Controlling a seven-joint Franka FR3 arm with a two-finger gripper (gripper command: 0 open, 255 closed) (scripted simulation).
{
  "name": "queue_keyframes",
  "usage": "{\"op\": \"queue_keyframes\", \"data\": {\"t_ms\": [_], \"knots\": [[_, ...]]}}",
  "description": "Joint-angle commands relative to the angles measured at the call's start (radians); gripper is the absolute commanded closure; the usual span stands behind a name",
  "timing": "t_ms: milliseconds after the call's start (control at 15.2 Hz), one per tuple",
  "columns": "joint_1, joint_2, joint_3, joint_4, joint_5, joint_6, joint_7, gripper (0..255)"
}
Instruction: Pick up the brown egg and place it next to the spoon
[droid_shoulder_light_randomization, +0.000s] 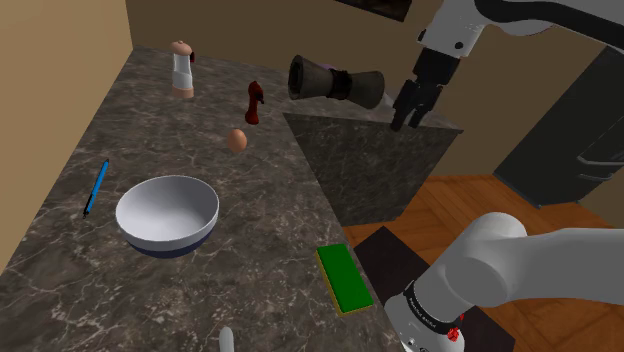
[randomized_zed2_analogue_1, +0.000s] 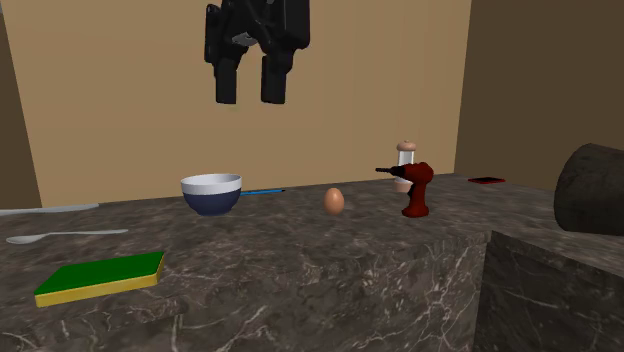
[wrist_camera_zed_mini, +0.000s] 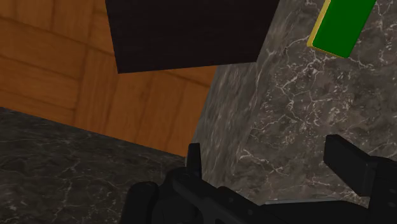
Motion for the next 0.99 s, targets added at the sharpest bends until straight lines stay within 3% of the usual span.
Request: {"op": "queue_keyframes", "data": {"t_ms": [0, 462, 924], "knots": [[0.0, 0.0, 0.0, 0.0, 0.0, 0.0, 0.0, 0], [0.032, 0.146, 0.045, -0.042, 0.049, 0.247, 0.032, 0], [0.062, 0.338, 0.089, -0.015, 0.085, 0.474, 0.057, 0]]}}
